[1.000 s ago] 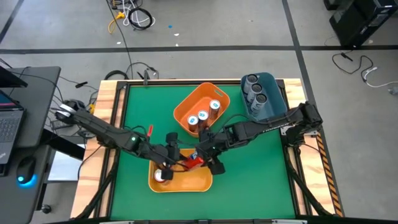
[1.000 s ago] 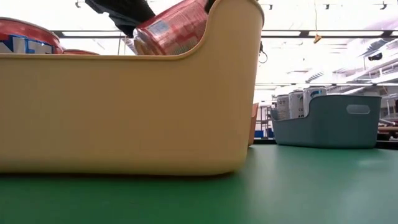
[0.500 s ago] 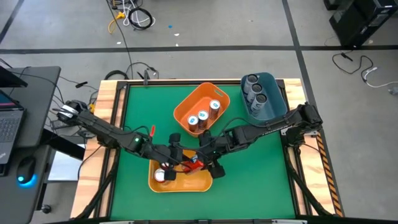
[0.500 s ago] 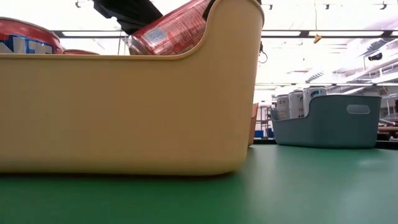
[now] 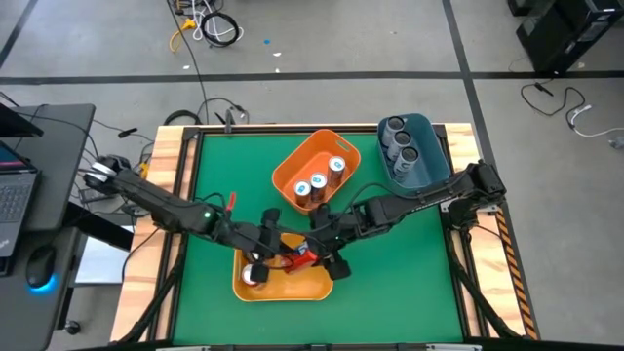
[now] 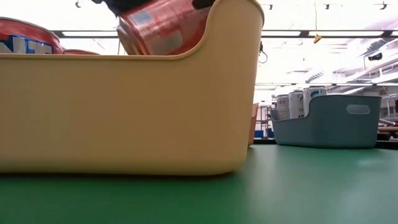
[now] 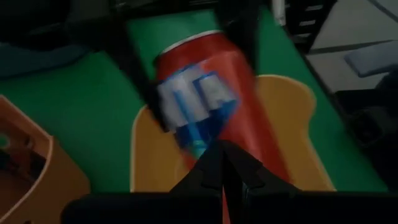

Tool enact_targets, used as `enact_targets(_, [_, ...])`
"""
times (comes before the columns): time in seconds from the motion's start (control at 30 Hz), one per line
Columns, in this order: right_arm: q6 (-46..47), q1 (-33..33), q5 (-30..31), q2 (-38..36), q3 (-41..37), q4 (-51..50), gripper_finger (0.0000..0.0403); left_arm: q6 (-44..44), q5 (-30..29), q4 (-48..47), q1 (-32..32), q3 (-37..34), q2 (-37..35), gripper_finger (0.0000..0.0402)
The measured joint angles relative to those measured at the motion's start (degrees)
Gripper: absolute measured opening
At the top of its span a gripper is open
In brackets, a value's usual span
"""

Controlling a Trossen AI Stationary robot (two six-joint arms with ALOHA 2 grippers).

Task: Sort soda cans
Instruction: Put the orange soda can into the yellow bin

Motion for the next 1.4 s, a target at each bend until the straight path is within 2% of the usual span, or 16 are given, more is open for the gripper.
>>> enact_targets(0.2, [-0.2, -0.6, 3.5, 0.0, 0.1, 0.3, 0.0292, -2.1, 3.6, -4.3, -2.5, 0.5, 0.1, 0.0001])
enact_targets(0.3, [0.0, -1.3, 3.2, 0.0, 0.1, 0.1, 0.0292, -3.2, 1.8, -6.1, -3.4, 0.2, 0.8, 0.0001])
enact_targets(0.43, [0.0, -1.5, 2.0, 0.0, 0.1, 0.2, 0.0292, -3.3, -0.4, -5.1, -3.2, 0.0, 2.2, 0.0001])
enact_targets(0.7, [0.0, -1.5, 0.2, 0.0, -0.2, 0.5, 0.0294, -1.2, 1.3, 1.1, -2.1, 0.0, 6.8, 0.0001])
enact_targets(0.9, [0.1, -1.1, -0.2, -0.1, 0.0, 3.0, 0.0322, 0.0, 0.1, 3.1, -1.7, -0.1, 8.9, 0.0001])
enact_targets(1.0, [-0.2, -0.6, -2.2, -0.1, 0.0, 2.6, 0.0315, -0.1, -0.1, 3.2, -1.2, -0.1, 8.9, 0.0001])
enact_targets(1.17, [0.0, -0.4, -2.0, -0.1, -0.4, 3.2, 0.0298, 0.0, 0.0, 3.7, -0.9, -0.1, 8.9, 0.0001])
enact_targets(1.4, [1.1, -0.8, -0.7, -0.1, -6.6, 9.7, 0.0292, 0.1, -0.9, 3.9, -0.8, -0.1, 8.9, 0.0001])
